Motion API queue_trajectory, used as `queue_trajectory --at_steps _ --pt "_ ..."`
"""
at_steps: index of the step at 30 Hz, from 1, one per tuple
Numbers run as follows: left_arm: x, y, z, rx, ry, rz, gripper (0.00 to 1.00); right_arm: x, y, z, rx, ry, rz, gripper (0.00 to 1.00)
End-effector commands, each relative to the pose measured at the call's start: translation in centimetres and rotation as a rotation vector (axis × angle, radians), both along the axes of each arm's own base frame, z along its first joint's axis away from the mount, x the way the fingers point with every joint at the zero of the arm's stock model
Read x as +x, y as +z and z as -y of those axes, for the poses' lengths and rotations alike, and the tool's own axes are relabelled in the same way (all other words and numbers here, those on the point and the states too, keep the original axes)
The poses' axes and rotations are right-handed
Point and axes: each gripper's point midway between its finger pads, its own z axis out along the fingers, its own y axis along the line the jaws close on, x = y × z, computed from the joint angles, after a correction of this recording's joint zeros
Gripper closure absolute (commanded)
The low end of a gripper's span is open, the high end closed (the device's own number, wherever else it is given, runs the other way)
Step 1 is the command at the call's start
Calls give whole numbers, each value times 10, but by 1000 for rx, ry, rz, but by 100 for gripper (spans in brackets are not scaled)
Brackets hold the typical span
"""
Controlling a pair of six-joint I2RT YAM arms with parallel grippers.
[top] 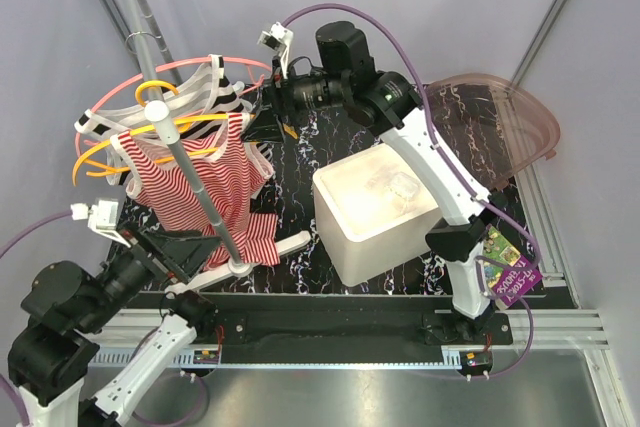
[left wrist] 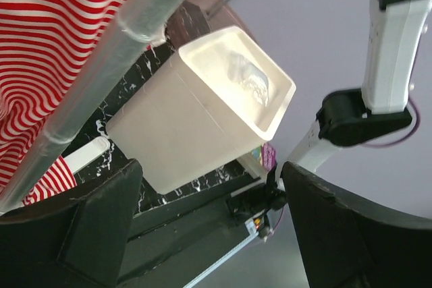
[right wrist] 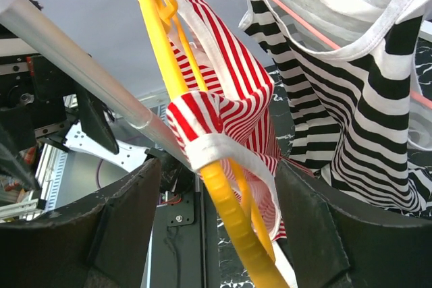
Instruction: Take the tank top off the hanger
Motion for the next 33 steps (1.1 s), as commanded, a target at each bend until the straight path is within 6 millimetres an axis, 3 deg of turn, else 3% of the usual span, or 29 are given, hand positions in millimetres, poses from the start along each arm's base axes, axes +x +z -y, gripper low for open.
queue_trajectory --at_steps 1,6,10,12,20,27,33 --pt "-4 10 25 84 -177 86 13 2 12 -12 50 8 89 25" --pt "-4 11 43 96 -286 70 15 6 6 -20 52 23 87 35" --pt "-6 16 49 70 -317 64 17 3 7 -24 64 45 99 53" --pt "-9 16 48 58 -317 73 17 1 8 -27 75 62 102 68" --pt "-26 45 53 -70 -374 62 23 -11 32 -41 181 132 100 98" --pt "-39 81 56 -116 -431 120 23 -28 40 -54 232 194 124 100" --pt "-37 86 64 -149 -466 90 29 -28 61 -60 297 148 132 100"
